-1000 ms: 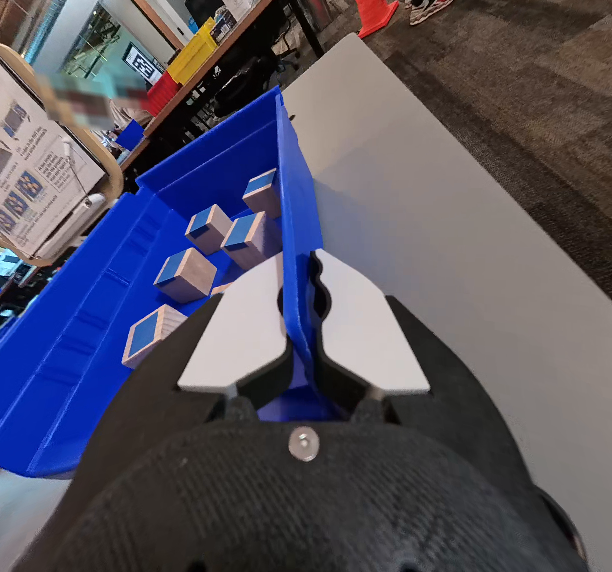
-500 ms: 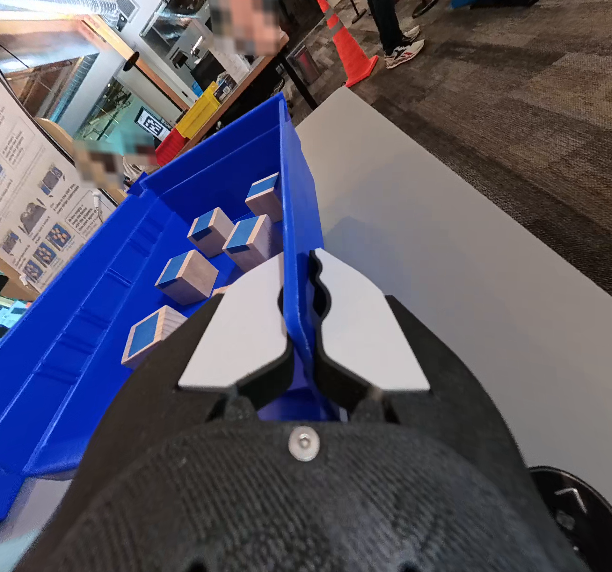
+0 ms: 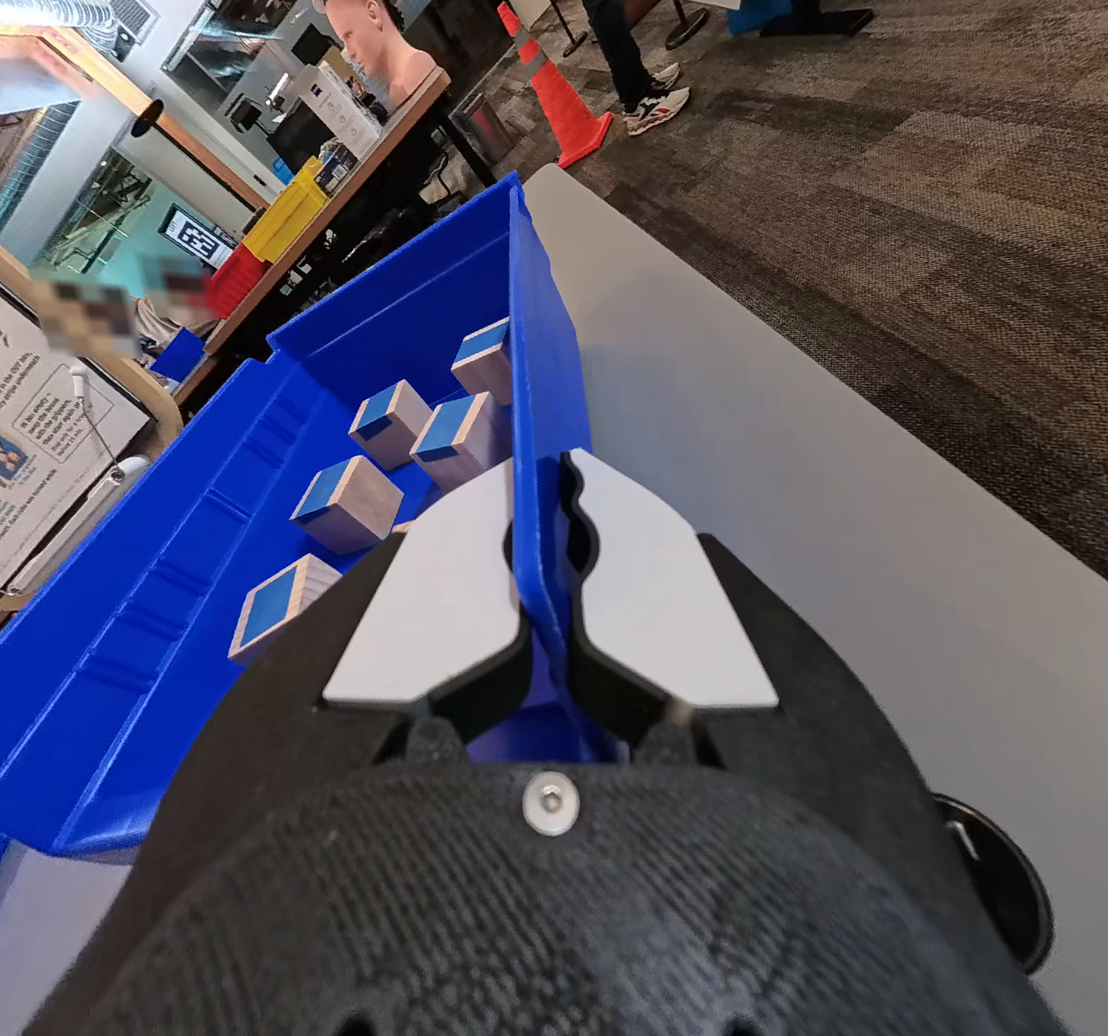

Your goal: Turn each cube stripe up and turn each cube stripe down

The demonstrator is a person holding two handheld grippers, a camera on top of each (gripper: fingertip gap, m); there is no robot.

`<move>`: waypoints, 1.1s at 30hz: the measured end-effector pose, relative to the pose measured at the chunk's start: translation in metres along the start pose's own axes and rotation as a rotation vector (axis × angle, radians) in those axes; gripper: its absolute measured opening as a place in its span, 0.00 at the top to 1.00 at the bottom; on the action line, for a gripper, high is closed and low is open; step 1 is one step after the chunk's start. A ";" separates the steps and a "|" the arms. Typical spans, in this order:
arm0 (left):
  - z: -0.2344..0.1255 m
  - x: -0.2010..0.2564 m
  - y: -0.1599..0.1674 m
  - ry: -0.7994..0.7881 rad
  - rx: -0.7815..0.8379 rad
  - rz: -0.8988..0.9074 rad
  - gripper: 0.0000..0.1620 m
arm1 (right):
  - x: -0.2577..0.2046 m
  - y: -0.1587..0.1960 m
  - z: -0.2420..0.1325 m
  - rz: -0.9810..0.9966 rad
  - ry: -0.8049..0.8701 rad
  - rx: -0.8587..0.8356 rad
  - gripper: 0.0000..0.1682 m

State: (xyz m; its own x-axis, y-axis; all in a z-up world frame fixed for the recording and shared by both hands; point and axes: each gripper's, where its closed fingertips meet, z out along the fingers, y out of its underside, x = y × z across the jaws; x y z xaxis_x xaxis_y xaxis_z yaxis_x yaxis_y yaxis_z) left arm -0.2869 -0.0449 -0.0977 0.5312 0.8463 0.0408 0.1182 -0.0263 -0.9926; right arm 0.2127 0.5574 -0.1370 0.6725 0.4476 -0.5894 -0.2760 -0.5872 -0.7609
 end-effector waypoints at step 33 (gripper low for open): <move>0.016 -0.044 -0.056 -0.048 0.012 0.200 0.97 | -0.233 0.158 0.006 -0.295 -0.440 -0.336 0.96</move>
State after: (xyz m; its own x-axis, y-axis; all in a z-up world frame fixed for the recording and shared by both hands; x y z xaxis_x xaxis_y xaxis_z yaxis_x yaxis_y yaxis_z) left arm -0.3309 -0.0723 -0.0456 0.5022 0.8493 -0.1628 0.0040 -0.1905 -0.9817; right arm 0.0081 0.3644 -0.1211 0.3216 0.8169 -0.4788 0.1574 -0.5448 -0.8237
